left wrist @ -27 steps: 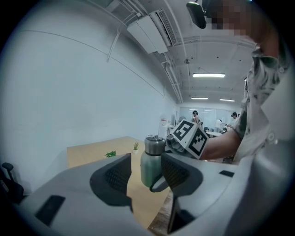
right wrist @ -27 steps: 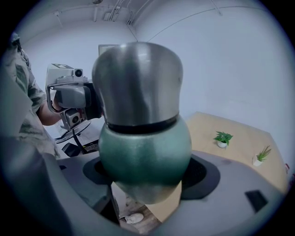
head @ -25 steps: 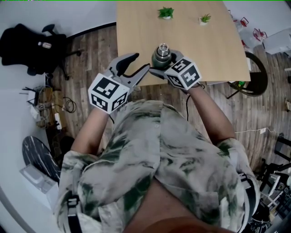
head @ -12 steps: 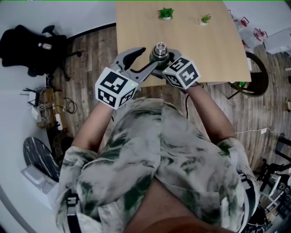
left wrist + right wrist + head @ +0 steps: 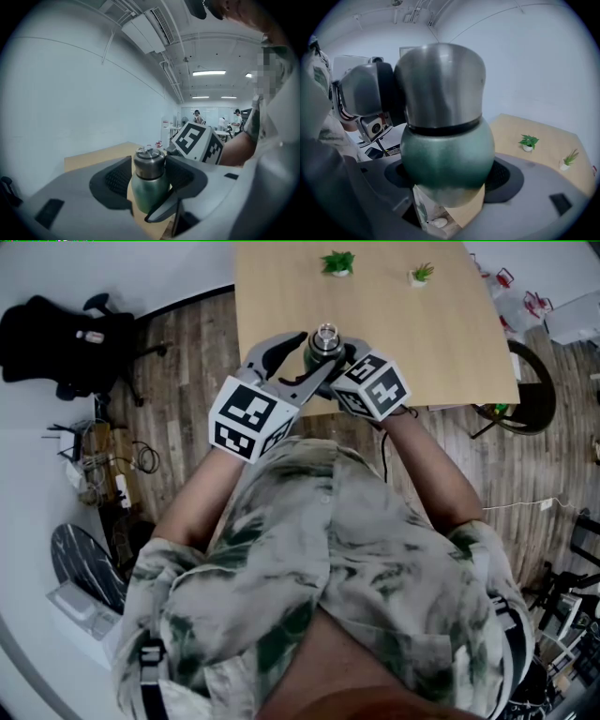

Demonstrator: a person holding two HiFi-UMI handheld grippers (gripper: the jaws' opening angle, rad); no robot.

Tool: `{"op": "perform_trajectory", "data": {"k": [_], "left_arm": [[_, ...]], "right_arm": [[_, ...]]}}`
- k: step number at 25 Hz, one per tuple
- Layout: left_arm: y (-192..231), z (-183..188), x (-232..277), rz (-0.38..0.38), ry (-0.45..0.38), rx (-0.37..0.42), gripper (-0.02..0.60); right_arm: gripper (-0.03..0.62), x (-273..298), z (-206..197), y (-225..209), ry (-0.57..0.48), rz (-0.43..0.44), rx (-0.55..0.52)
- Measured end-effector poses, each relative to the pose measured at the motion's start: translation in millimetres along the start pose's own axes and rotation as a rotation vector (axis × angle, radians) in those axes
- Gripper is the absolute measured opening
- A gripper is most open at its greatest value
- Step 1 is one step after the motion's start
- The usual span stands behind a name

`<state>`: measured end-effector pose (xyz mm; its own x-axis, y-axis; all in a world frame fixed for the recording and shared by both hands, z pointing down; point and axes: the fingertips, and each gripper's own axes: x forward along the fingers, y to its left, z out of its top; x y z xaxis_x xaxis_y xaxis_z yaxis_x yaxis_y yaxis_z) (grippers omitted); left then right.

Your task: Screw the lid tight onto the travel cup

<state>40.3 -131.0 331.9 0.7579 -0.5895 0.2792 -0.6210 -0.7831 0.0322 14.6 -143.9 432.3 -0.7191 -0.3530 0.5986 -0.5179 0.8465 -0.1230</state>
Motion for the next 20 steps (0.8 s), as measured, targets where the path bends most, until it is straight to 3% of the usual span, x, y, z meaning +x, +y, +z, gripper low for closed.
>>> {"op": "perform_trajectory", "data": {"k": [6, 10, 20], "left_arm": [[-0.7, -0.6, 6.4, 0.031, -0.001, 0.008, 0.218], [-1.3, -2.8, 8.2, 0.005, -0.011, 0.021, 0.219], [-3.4, 0.7, -0.5, -0.245, -0.053, 0.095, 0.219]], "right_arm": [[0.405, 0.2, -2.2, -1.5, 0.003, 0.004, 0.012], [0.405, 0.4, -5.3, -3.2, 0.008, 0.003, 0.003], [0.405, -3.9, -2.0, 6.2, 0.01, 0.07, -0.079]]}}
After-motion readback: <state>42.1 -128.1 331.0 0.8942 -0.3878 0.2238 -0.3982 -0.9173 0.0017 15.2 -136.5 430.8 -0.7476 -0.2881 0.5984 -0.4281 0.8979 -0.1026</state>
